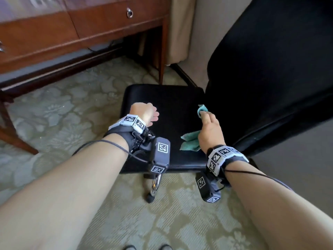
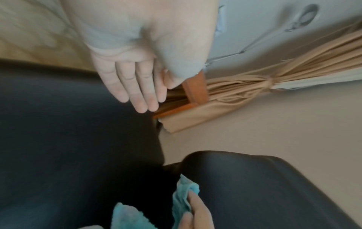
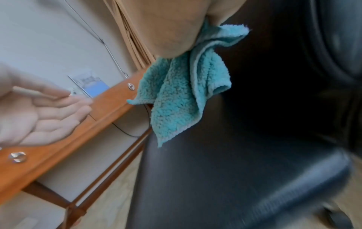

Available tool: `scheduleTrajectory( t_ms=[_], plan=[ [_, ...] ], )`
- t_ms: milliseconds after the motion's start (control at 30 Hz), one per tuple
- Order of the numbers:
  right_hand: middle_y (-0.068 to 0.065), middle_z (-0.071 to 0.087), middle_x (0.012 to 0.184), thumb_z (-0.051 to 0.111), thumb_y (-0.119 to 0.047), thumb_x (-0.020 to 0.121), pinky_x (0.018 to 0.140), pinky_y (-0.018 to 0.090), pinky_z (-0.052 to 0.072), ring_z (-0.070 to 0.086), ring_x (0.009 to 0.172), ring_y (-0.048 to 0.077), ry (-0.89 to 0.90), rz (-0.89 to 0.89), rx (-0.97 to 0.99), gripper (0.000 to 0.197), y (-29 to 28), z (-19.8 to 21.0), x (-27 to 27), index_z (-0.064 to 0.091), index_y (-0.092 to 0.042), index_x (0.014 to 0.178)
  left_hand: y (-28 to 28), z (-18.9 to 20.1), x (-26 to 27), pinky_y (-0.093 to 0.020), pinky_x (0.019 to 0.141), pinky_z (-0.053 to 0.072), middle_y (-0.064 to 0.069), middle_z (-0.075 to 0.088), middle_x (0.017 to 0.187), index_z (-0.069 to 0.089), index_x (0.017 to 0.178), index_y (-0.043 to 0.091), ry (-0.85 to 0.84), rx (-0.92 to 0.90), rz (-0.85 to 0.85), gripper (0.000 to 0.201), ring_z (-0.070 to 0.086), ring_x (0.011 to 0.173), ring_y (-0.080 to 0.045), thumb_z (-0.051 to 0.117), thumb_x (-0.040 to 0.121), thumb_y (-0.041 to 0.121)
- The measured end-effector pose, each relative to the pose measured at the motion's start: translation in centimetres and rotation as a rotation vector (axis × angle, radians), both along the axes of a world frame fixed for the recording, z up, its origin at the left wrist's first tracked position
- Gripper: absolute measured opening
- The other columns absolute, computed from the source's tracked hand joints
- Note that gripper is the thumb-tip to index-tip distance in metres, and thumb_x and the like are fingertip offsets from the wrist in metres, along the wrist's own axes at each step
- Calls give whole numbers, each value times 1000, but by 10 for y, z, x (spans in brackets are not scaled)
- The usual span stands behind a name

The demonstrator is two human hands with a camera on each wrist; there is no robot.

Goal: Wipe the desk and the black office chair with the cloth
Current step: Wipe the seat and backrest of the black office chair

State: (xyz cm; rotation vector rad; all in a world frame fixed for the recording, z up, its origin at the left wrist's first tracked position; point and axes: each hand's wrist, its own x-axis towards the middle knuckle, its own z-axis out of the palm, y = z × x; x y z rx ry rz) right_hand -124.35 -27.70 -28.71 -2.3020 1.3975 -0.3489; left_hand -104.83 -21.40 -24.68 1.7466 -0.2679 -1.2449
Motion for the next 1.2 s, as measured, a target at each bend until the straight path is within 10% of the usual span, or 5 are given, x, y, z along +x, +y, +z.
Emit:
scheduleTrajectory(
  t_ms=[167, 433, 600, 900, 1200],
  plan=[
    [5, 40, 137, 37, -4, 95, 96, 27, 38, 45, 119, 22, -104, -33, -147, 46, -12, 138, -8, 37, -16, 139, -38, 143, -12, -28, 69, 42, -6, 62, 86, 57, 82, 9, -147, -152, -99, 29, 58, 69, -17, 35, 100, 15],
    [10, 59, 111, 52, -28, 96, 84, 35, 41, 56, 102, 31, -203, -268, -363, 22, -23, 329, -61, 53, -11, 110, -45, 328, -67, -22, 54, 35, 1, 53, 69, 47, 71, 15, -231, -334, -230, 31, 48, 57, -11, 35, 100, 12],
    [13, 64, 108, 54, -25, 96, 81, 29, 39, 58, 102, 31, -417, -444, -373, 21, -18, 392, -116, 54, -9, 110, -41, 372, -115, -21, 54, 35, -2, 55, 69, 51, 69, 12, -185, -339, -290, 28, 50, 56, -12, 39, 95, 13],
    [13, 64, 114, 46, -22, 99, 86, 27, 38, 57, 107, 29, -482, -488, -353, 26, -57, 401, -218, 58, -11, 119, -71, 378, -199, -27, 62, 47, -4, 65, 79, 58, 77, 11, -243, -313, -291, 20, 61, 65, -15, 46, 93, 14],
    [3, 66, 115, 46, -9, 99, 82, 7, 34, 62, 106, 19, -390, 5, -229, 27, -124, 327, -233, 63, -16, 118, -131, 346, -277, -24, 60, 39, -3, 54, 73, 52, 73, 11, -132, -232, -207, 26, 50, 61, -14, 40, 97, 10]
  ],
)
